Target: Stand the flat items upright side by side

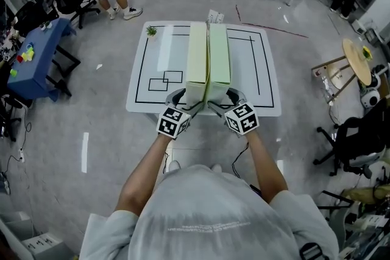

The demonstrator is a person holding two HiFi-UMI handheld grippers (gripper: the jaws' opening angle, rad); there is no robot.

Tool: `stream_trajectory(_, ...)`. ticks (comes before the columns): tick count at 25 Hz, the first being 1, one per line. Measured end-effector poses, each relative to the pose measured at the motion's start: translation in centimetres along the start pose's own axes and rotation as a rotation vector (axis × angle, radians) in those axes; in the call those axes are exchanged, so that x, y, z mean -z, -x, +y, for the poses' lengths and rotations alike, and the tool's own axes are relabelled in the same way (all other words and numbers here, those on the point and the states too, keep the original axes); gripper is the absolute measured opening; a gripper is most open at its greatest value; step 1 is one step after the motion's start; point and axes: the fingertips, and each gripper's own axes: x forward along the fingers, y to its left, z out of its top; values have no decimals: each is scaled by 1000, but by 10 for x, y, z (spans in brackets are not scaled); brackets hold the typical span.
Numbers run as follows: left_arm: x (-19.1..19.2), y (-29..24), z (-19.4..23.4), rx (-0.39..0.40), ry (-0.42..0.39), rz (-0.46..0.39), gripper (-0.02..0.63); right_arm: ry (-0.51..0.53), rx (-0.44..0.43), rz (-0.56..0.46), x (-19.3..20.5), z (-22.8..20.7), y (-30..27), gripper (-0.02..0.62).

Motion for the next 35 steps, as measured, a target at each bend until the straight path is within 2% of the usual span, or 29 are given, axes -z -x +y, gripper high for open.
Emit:
stream_trajectory(4, -1, -1, 0, 23, -17, 25, 348, 17, -21, 11, -4, 3, -5, 365)
stream_trajectory(9, 0, -1, 2, 11, -9, 28, 350, 17, -8, 13, -1, -4, -1, 365)
stream_trajectory(14, 1, 16, 9, 34, -6, 27, 349, -66, -32, -6, 4, -12, 19, 365)
stream_trajectory(18, 6, 39, 27, 37, 54, -2, 348, -95, -52, -29, -1, -26, 41, 365)
stream_trajectory(21, 11, 60, 58, -39, 136, -5, 338, -125, 31, -78, -13, -55, 63, 364)
stream_trajectory(23, 5, 76, 83, -111, 164, -24, 255, -136, 129, -105, -23, -80, 77, 334)
stream_trajectory(25, -12, 90, 107, -180, 163, -67, 183, -147, 233, -122, -35, -102, 91, 273)
stream_trajectory(26, -24, 97, 116, -213, 146, -89, 166, -158, 286, -126, -41, -112, 98, 223)
stream_trajectory(28, -48, 107, 127, -263, 79, -119, 103, -189, 371, -132, -53, -127, 111, 49)
stream_trajectory(30, -74, 113, 128, -264, 28, -148, 35, -209, 397, -153, -69, -131, 119, 29)
stream_trajectory(32, -104, 116, 123, -238, 12, -194, 21, -178, 403, -186, -91, -126, 124, 28)
stream_trajectory(35, -139, 117, 116, -240, -47, -226, 19, -59, 416, -227, -128, -112, 131, 28)
